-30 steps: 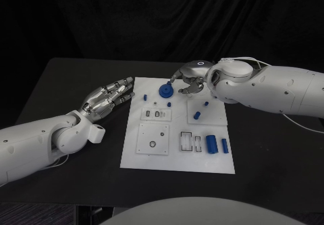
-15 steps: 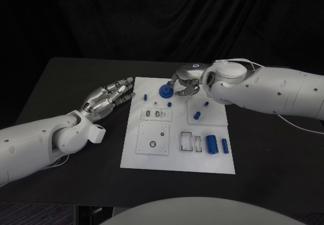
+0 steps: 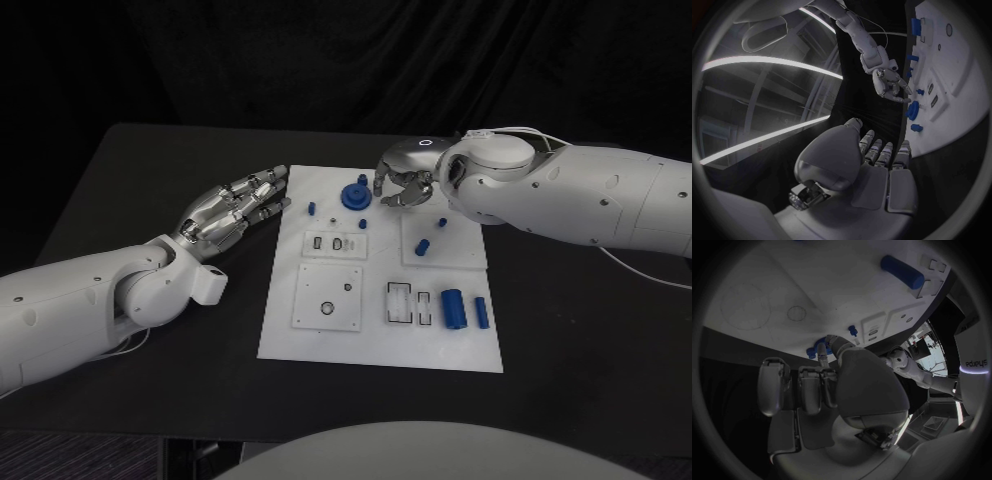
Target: Assemble the parts on the task board
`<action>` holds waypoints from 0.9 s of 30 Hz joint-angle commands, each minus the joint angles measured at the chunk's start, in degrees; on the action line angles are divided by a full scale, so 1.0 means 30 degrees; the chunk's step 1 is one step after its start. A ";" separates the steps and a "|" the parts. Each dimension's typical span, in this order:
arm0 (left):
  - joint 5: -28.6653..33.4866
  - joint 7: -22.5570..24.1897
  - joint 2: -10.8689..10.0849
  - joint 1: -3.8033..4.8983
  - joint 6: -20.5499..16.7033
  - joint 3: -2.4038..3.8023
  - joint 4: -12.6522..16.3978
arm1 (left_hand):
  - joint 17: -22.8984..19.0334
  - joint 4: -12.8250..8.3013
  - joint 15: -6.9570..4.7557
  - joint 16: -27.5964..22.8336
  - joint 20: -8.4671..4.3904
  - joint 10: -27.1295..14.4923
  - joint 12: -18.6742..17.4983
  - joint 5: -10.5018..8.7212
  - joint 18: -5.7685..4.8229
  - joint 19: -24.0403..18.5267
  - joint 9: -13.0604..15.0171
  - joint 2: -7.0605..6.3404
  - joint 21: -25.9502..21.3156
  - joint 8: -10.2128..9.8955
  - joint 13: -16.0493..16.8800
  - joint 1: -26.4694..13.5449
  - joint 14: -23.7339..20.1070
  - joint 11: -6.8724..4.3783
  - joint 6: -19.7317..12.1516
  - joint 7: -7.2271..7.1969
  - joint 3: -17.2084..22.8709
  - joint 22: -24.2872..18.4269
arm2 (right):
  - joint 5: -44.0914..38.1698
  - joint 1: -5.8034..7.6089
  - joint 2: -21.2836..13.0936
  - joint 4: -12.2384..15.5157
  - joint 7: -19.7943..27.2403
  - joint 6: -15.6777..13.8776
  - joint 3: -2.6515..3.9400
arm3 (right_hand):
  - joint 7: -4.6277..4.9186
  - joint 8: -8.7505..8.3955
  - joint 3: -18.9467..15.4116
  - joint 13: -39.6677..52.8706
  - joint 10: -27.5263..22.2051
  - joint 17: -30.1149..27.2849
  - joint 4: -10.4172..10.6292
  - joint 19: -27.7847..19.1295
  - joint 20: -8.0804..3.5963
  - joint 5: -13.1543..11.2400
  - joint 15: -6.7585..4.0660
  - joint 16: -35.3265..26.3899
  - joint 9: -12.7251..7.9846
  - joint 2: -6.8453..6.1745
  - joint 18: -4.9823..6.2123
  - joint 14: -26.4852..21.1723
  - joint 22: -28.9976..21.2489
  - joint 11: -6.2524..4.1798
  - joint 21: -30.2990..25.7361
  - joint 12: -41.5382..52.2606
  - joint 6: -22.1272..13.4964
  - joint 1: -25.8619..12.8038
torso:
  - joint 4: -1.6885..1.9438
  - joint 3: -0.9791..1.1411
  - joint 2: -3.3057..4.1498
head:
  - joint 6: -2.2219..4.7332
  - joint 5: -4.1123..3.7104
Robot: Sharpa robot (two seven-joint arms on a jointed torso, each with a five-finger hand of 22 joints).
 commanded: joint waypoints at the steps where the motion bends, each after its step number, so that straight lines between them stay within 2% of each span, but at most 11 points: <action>1: 0.0024 0.2044 -0.0051 -0.0048 0.0212 0.0016 0.0066 | 0.0026 -0.0008 0.0081 0.0046 0.0113 -0.0024 0.0103 0.0092 0.0334 0.0075 0.0000 0.0023 0.0105 0.0080 0.0017 0.0226 0.0015 0.0146 -0.0049 0.0017 0.0126 0.0026 | -0.0102 -0.0051 -0.0219 0.0091 -0.0121 -0.0166 0.0006 | -0.0028 0.0189 -0.0199 0.5031 0.2025 0.5031 -0.0044 0.0032 0.0123 -0.0044 0.0141 0.0055 0.0275 0.0209 0.0158 0.1963 0.3638 0.0144 -0.0086 0.0052 0.0276 0.0030 | -0.0041 0.0016 -0.0009 | 0.0008 0.0044; 6: 0.0024 0.2053 -0.0168 -0.0052 0.0169 0.0016 0.0118 | 0.0026 -0.0008 0.0081 0.0046 0.0113 -0.0024 0.0103 0.0092 0.0334 0.0075 0.0000 0.0023 0.0105 0.0080 0.0017 0.0226 0.0015 0.0146 -0.0049 0.0017 0.0126 0.0026 | -0.0102 0.0063 -0.0866 0.0434 -0.0201 -0.1037 0.0009 | -0.0044 0.0484 -0.0443 0.5031 0.2025 0.5031 -0.0071 0.0068 0.0115 -0.0076 0.0123 0.0055 0.0806 0.0242 0.0150 0.1963 0.3671 0.0131 -0.0070 0.0052 0.0537 -0.0054 | -0.0005 0.0020 0.0007 | 0.0166 0.0004; 8: 0.0024 0.2061 -0.0206 -0.0053 0.0148 0.0016 0.0138 | 0.0031 -0.0025 0.0086 0.0052 0.0113 -0.0013 0.0120 0.0097 0.0333 0.0081 0.0005 0.0022 0.0108 0.0085 0.0021 0.0232 0.0026 0.0151 -0.0017 0.0016 0.0157 0.0028 | -0.0102 0.0203 -0.1167 0.0655 -0.0289 -0.1308 0.0009 | -0.0052 0.0576 -0.0607 0.5031 0.2025 0.5031 -0.0025 0.0072 0.0112 -0.0404 0.0117 0.0055 0.1096 0.0266 0.0153 0.1963 0.3678 0.0126 -0.0092 0.0052 0.0507 -0.0150 | -0.0020 0.0019 0.0001 | 0.0230 0.0005; 14: 0.0024 0.2073 -0.0272 -0.0055 0.0091 0.0015 0.0174 | 0.0031 -0.0025 0.0086 0.0052 0.0113 -0.0013 0.0120 0.0097 0.0333 0.0081 0.0005 0.0022 0.0108 0.0085 0.0021 0.0232 0.0026 0.0151 -0.0017 0.0016 0.0157 0.0028 | -0.0102 0.1033 -0.2649 0.1881 -0.0666 -0.2394 0.0007 | -0.0052 0.0477 -0.0923 0.5031 0.2025 0.5031 0.0200 0.0102 0.0108 -0.1237 0.0116 0.0055 0.1622 0.0343 0.0150 0.1963 0.3709 0.0129 -0.0118 0.0052 0.0053 -0.0361 | -0.0040 0.0011 0.0020 | 0.0419 -0.0039; 18: 0.0024 0.2072 -0.0239 -0.0056 0.0061 0.0014 0.0282 | 0.0031 -0.0025 0.0086 0.0052 0.0113 -0.0013 0.0120 0.0097 0.0333 0.0081 0.0005 0.0022 0.0108 0.0085 0.0021 0.0232 0.0026 0.0151 -0.0017 0.0016 0.0157 0.0028 | -0.0102 0.1578 -0.4196 0.3063 -0.1007 -0.3376 0.0004 | 0.0191 -0.0044 -0.1100 0.5031 0.2025 0.5031 0.0606 0.0257 0.0158 -0.1963 0.0201 0.0055 0.1536 0.0320 0.0090 0.1963 0.3815 0.0276 0.0074 0.0052 -0.0378 -0.0614 | -0.0082 0.0010 -0.0007 | 0.0547 -0.0009; 20: 0.0023 0.2072 -0.0258 -0.0056 0.0046 0.0014 0.0380 | 0.0031 -0.0025 0.0086 0.0052 0.0113 -0.0013 0.0120 0.0097 0.0333 0.0081 0.0005 0.0022 0.0108 0.0085 0.0021 0.0232 0.0026 0.0151 -0.0017 0.0016 0.0157 0.0028 | -0.0102 0.1723 -0.4861 0.3494 -0.1138 -0.3651 0.0000 | 0.0266 -0.0195 -0.1151 0.5031 0.2025 0.5031 0.0740 0.0321 0.0208 -0.2197 0.0253 0.0055 0.1441 0.0286 0.0064 0.1963 0.3856 0.0351 0.0155 0.0052 -0.0357 -0.0680 | -0.0040 0.0004 0.0001 | 0.0610 -0.0054; 23: 0.0022 0.2059 -0.0314 -0.0056 -0.0011 0.0014 0.0516 | 0.0036 -0.0046 0.0090 0.0060 0.0116 0.0004 0.0142 0.0093 0.0332 0.0091 0.0014 0.0007 0.0116 0.0099 0.0026 0.0233 0.0041 0.0151 0.0045 0.0037 0.0193 0.0032 | -0.0102 0.1860 -0.5867 0.3936 -0.1423 -0.3412 -0.0022 | 0.0416 -0.0709 -0.1232 0.5031 0.2025 0.5031 0.1059 0.0412 0.0308 -0.2755 0.0365 0.0055 0.1056 0.0202 0.0039 0.1963 0.3918 0.0477 0.0250 0.0052 -0.0483 -0.0728 | -0.0027 0.0014 0.0011 | 0.0680 -0.0066; 27: 0.0021 0.2044 -0.0363 -0.0057 -0.0072 0.0014 0.0622 | 0.0034 -0.0061 0.0091 0.0058 0.0118 0.0011 0.0150 0.0089 0.0332 0.0085 0.0013 -0.0013 0.0111 0.0100 0.0027 0.0231 0.0037 0.0151 0.0032 0.0057 0.0214 0.0029 | -0.0102 0.1770 -0.6783 0.4047 -0.1722 -0.3003 -0.0046 | 0.0758 -0.1607 -0.1321 0.5031 0.2025 0.5031 0.1242 0.0446 0.0500 -0.3614 0.0592 0.0055 0.0308 -0.0023 0.0032 0.1963 0.3954 0.0756 0.0248 0.0052 -0.1119 -0.0393 | -0.0004 0.0007 0.0002 | 0.0804 -0.0363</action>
